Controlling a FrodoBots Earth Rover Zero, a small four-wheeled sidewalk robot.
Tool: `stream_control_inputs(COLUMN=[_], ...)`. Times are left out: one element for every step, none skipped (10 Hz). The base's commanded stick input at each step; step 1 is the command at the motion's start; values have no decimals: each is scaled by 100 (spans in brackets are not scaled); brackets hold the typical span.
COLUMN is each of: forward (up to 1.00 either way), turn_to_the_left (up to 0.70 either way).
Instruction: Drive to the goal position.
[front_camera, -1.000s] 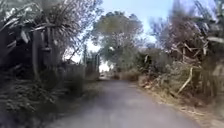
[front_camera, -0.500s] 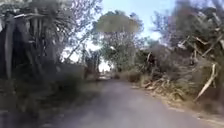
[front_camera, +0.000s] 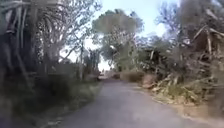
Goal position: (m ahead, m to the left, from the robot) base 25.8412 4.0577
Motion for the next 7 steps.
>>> stream_control_inputs(forward=[85,85,85,85,85,85,85], turn_to_the_left=[0,0,0,0,0,0,0])
